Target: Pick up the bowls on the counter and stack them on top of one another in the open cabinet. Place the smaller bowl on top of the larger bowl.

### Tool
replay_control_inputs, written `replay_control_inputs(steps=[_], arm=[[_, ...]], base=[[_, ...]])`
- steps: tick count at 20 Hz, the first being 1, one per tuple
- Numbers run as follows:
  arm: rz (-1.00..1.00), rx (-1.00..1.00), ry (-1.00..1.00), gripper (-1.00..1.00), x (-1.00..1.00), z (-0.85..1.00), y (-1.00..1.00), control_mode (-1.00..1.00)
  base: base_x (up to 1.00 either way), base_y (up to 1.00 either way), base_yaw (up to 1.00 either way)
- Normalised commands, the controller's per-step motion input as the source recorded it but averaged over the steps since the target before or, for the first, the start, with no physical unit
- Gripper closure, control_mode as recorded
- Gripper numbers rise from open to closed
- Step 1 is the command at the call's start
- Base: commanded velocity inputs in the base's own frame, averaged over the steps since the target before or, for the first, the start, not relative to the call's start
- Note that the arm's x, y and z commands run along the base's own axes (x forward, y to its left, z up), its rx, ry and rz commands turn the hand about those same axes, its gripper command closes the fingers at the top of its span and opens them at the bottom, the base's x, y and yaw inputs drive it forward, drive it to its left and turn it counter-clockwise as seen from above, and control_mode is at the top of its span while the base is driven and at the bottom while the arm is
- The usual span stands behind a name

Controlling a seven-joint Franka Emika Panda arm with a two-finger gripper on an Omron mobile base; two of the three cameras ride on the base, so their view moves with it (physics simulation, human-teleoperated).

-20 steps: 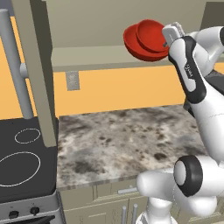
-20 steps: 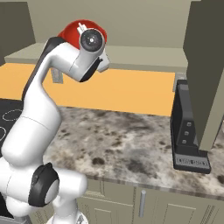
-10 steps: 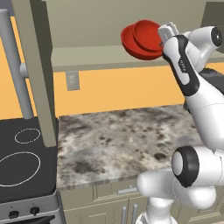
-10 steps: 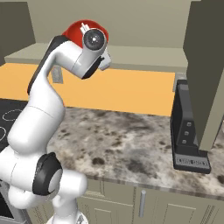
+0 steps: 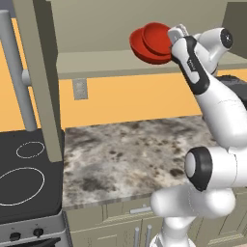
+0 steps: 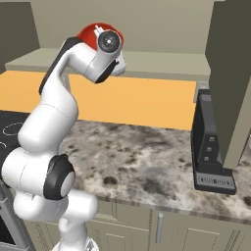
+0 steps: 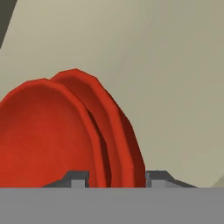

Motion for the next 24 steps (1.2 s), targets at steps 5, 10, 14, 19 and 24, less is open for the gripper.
replay_control_inputs(steps=[5, 10, 14, 19, 24], arm=[[-0.01, 0.00, 0.02, 1.00, 0.42, 0.00, 0.05, -1.00], [0.00, 0.00, 0.01, 1.00, 0.33, -0.01, 0.01, -1.00], [0.00, 0.02, 0.00, 1.00, 0.22, -0.09, 0.00, -1.00], [0.00, 0.01, 0.00, 1.00, 0.26, -0.04, 0.00, -1.00], [0.00, 0.00, -0.02, 1.00, 0.18, -0.10, 0.00, -1.00]], base=[[0.00, 0.00, 0.00], [0.00, 0.00, 0.00], [0.00, 0.00, 0.00], [0.00, 0.00, 0.00], [0.00, 0.00, 0.00]])
